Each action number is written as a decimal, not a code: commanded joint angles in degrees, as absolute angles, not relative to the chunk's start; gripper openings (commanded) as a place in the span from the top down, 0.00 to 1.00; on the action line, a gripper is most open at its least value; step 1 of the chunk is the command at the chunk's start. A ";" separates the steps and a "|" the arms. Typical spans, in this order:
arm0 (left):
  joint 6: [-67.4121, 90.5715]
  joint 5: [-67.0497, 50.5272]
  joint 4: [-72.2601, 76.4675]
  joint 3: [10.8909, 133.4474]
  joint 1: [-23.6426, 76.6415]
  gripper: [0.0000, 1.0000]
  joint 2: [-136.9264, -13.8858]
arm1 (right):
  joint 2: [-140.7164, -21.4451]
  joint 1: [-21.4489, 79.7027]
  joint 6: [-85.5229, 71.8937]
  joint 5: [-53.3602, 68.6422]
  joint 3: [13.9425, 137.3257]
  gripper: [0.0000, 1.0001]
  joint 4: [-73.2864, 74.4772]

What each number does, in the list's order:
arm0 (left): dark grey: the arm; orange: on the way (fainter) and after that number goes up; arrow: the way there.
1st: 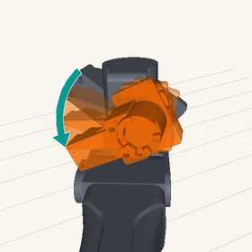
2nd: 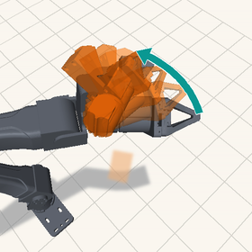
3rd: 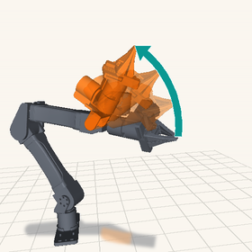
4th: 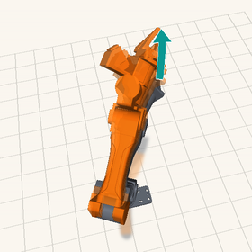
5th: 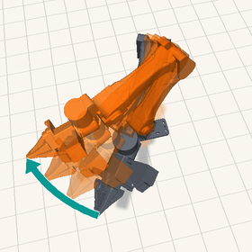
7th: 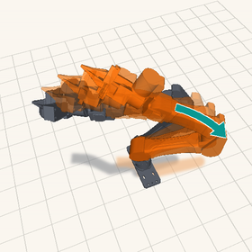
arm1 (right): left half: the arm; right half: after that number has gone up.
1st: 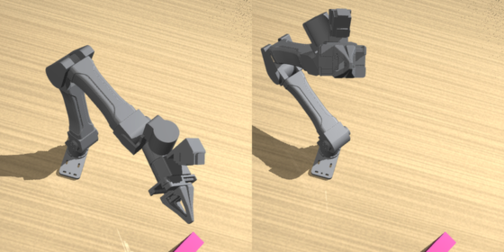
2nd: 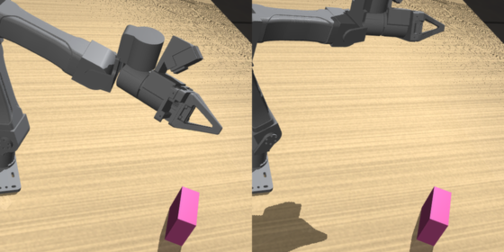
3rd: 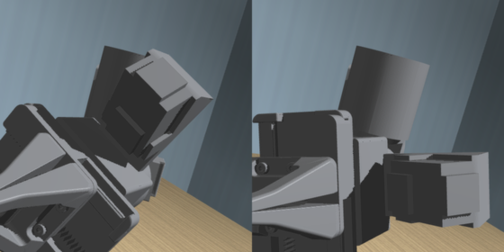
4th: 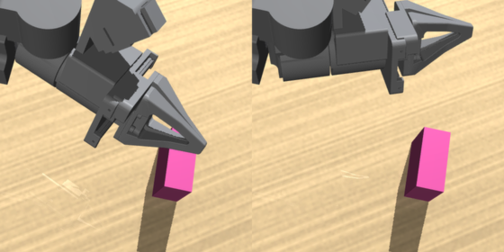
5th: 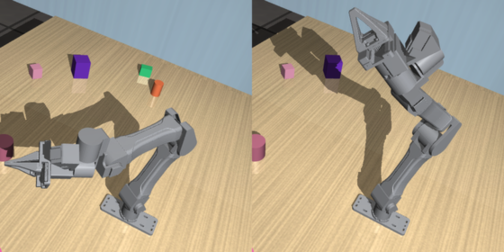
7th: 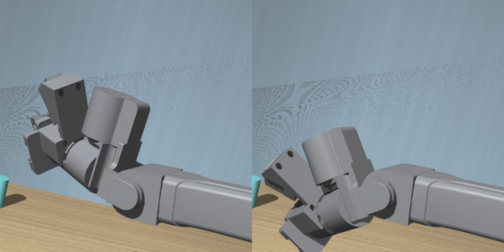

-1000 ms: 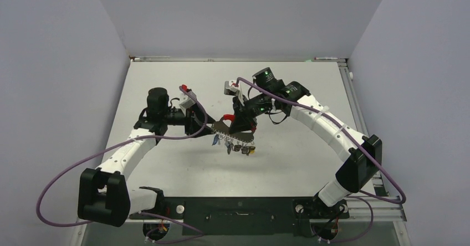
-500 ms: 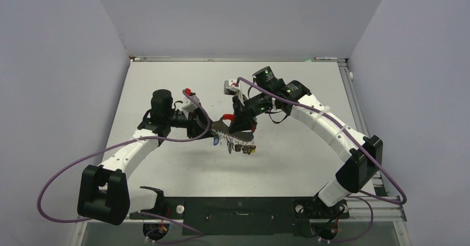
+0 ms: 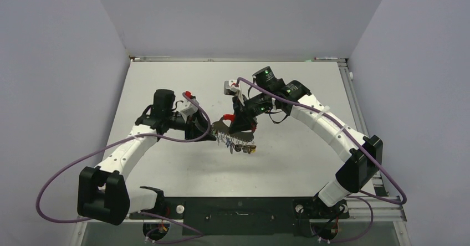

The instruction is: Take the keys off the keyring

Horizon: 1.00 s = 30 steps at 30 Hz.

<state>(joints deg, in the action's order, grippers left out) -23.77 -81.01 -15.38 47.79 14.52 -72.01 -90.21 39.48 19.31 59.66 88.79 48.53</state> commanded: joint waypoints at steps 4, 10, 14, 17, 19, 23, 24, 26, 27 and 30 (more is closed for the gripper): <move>-35.40 -83.23 -28.69 51.16 13.52 0.92 -71.26 | -86.71 39.53 20.66 62.84 91.32 0.95 47.31; -32.80 -80.54 -27.64 51.20 13.03 1.00 -70.79 | -86.36 39.43 20.59 62.84 90.92 0.95 47.24; -23.10 -77.10 -18.66 49.33 12.45 1.00 -69.19 | -86.04 39.29 20.25 62.67 90.21 0.95 46.70; -19.61 -76.96 -15.94 49.10 12.30 0.84 -69.34 | -86.04 39.29 20.00 62.74 90.07 0.95 46.26; -17.00 -77.88 -13.63 48.80 12.39 0.62 -69.36 | -86.32 39.29 20.15 63.27 90.52 0.95 46.34; -16.55 -81.19 -12.71 49.19 12.48 0.45 -69.52 | -87.42 39.47 22.73 64.36 92.32 0.95 48.41; -16.79 -81.86 -12.77 49.26 12.44 0.43 -69.59 | -87.61 39.58 23.53 64.42 92.71 0.95 49.01; -17.23 -82.99 -12.97 49.30 12.46 0.41 -69.70 | -88.04 39.89 25.26 64.50 93.59 0.95 50.69; -17.61 -83.39 -13.19 49.31 12.46 0.41 -69.70 | -88.39 40.11 26.42 64.50 94.28 0.95 51.74; -18.98 -83.97 -13.78 49.00 12.48 0.41 -69.85 | -89.00 40.92 29.25 64.29 95.70 0.95 54.90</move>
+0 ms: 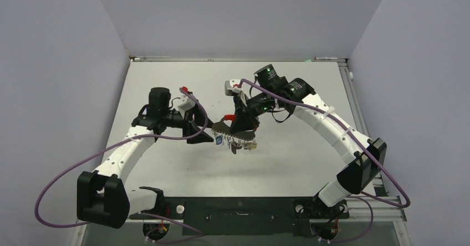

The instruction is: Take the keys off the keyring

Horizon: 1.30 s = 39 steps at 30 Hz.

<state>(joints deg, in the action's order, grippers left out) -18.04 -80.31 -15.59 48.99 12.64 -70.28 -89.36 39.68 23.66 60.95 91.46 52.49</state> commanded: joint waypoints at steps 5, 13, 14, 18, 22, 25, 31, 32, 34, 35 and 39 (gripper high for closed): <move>-19.53 -85.43 -14.35 48.94 12.45 0.47 -69.91 | -89.07 41.78 29.67 63.38 96.36 0.95 55.40; -24.93 -88.05 -19.87 50.18 12.55 0.48 -70.14 | -89.21 42.99 30.50 62.83 96.79 0.95 56.10; -25.19 -88.28 -20.12 50.13 12.63 0.48 -70.09 | -89.25 43.05 30.59 62.84 96.84 0.95 56.27; -27.73 -88.51 -22.81 50.39 12.98 0.48 -69.90 | -89.38 43.25 30.90 63.00 96.96 0.95 56.50; -30.43 -88.26 -25.63 50.98 13.56 0.52 -70.12 | -89.54 43.57 30.85 63.27 97.37 0.95 56.64; -32.86 -88.00 -28.33 51.85 14.17 0.56 -70.57 | -89.50 43.94 30.93 63.15 97.51 0.95 56.77; -40.08 -88.02 -36.37 54.60 15.50 0.58 -72.01 | -89.59 44.39 31.20 63.18 97.52 0.95 57.00; -41.61 -88.10 -38.24 55.15 15.55 0.58 -72.34 | -89.60 44.47 31.21 63.10 97.54 0.95 56.99; -44.94 -88.39 -41.93 56.49 15.56 0.60 -73.01 | -89.65 44.51 31.20 63.11 97.49 0.95 57.04; -46.82 -88.49 -44.20 57.08 15.63 0.62 -73.40 | -89.64 44.52 31.20 63.11 97.51 0.95 57.06; -55.34 -88.68 -53.14 59.24 15.35 0.73 -74.82 | -89.43 44.35 31.16 63.11 97.53 0.95 57.05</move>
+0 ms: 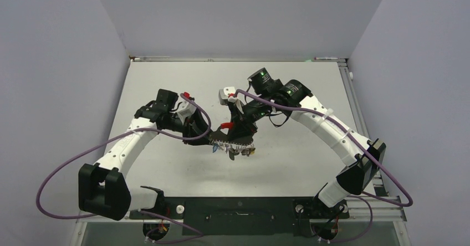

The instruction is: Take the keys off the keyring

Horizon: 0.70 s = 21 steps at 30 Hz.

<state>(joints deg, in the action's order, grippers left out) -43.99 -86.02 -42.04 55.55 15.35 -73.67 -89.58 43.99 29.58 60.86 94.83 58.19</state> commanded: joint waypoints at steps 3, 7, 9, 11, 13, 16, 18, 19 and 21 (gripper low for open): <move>-61.15 -88.78 -58.66 60.26 15.01 0.80 -75.34 | -89.21 43.70 31.00 63.19 97.35 0.95 56.94; -64.02 -88.87 -62.51 60.97 14.86 0.89 -75.26 | -88.85 42.51 30.15 63.53 96.80 0.95 56.17; -64.07 -88.73 -62.89 61.00 14.87 0.94 -74.93 | -88.62 41.85 29.29 63.63 96.41 0.95 55.30; -63.97 -88.43 -63.16 61.08 14.71 0.99 -74.60 | -88.29 41.09 28.09 63.49 95.91 0.95 54.21; -63.96 -88.09 -63.76 61.44 14.13 1.00 -74.57 | -88.03 40.43 27.21 63.10 95.30 0.95 53.34; -64.50 -87.13 -66.08 62.67 12.89 1.00 -75.38 | -87.28 39.66 25.98 62.49 93.99 0.95 51.81; -66.82 -86.15 -69.78 64.01 11.84 1.00 -76.56 | -87.06 39.23 25.96 61.98 93.28 0.95 51.46; -67.96 -85.62 -71.95 64.73 11.29 1.00 -77.34 | -86.97 39.05 25.90 61.52 92.96 0.95 51.28; -71.99 -84.98 -77.74 66.50 10.03 1.00 -79.10 | -86.72 38.50 26.20 61.18 92.17 0.95 51.12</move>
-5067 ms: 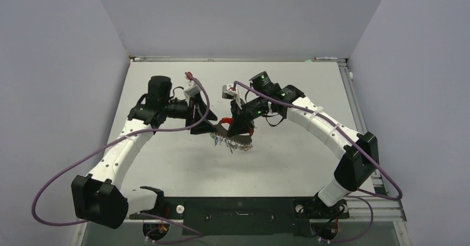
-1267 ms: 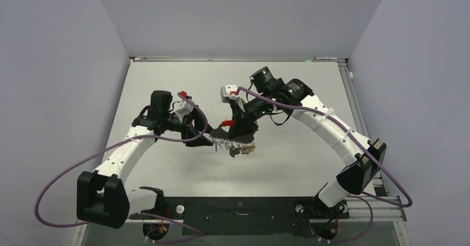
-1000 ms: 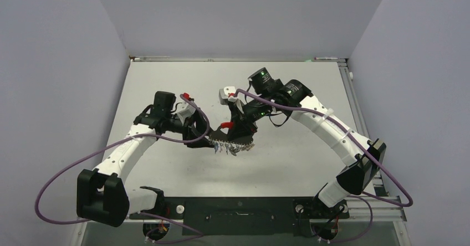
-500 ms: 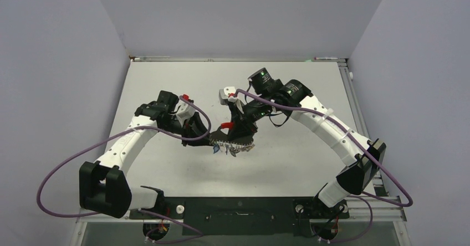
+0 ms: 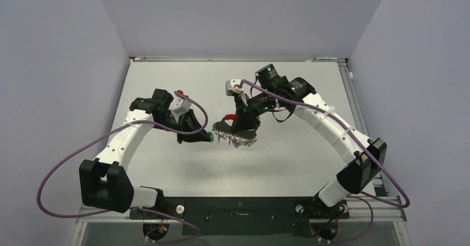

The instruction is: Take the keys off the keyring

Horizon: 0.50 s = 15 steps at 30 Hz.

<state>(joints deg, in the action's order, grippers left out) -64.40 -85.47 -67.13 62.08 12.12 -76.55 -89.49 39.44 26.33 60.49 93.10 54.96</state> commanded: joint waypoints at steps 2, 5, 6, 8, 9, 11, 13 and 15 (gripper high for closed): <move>-79.33 -84.52 -84.87 68.40 8.74 1.00 -81.56 | -86.66 38.05 26.25 61.09 91.20 0.95 50.58; -81.65 -83.99 -91.89 70.47 7.18 1.00 -85.01 | -86.57 37.83 26.29 60.96 90.15 0.95 49.95; -80.96 -83.52 -91.93 70.60 6.86 1.00 -85.42 | -86.55 37.75 26.28 60.87 89.96 0.95 49.82; -79.52 -82.59 -91.93 70.83 6.86 1.00 -85.75 | -86.61 37.68 25.95 60.63 89.68 0.95 49.34; -78.29 -82.58 -91.93 70.95 6.86 1.00 -85.84 | -86.60 37.63 25.67 60.54 89.58 0.95 49.12; -75.16 -82.41 -91.85 71.41 7.01 1.00 -85.74 | -86.60 37.62 25.01 60.66 89.48 0.95 48.83; -68.60 -82.18 -90.83 72.68 7.03 1.00 -85.87 | -86.48 37.66 23.95 61.08 89.31 0.95 48.06; -62.12 -82.33 -88.21 72.67 6.73 1.00 -85.29 | -86.32 37.77 22.82 61.29 89.17 0.95 47.18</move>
